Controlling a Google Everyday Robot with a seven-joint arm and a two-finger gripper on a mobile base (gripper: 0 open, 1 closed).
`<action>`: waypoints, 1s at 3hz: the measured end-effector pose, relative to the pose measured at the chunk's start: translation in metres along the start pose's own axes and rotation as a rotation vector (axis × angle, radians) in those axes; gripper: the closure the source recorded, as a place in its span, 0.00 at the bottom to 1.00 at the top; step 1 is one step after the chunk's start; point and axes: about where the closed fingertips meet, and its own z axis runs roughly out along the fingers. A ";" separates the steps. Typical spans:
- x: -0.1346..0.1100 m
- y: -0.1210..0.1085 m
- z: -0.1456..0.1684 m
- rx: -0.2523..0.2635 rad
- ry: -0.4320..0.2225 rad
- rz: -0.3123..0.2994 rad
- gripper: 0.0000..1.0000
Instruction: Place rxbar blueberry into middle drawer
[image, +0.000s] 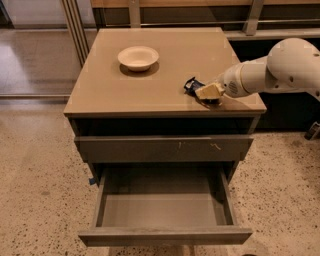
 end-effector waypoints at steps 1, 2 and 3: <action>-0.004 0.012 -0.022 -0.105 -0.080 -0.031 1.00; -0.013 0.024 -0.071 -0.222 -0.190 -0.136 1.00; -0.006 0.042 -0.081 -0.299 -0.183 -0.251 1.00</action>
Offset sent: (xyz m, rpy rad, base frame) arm -0.1706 -0.0365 0.0602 0.0356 -0.1545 0.8109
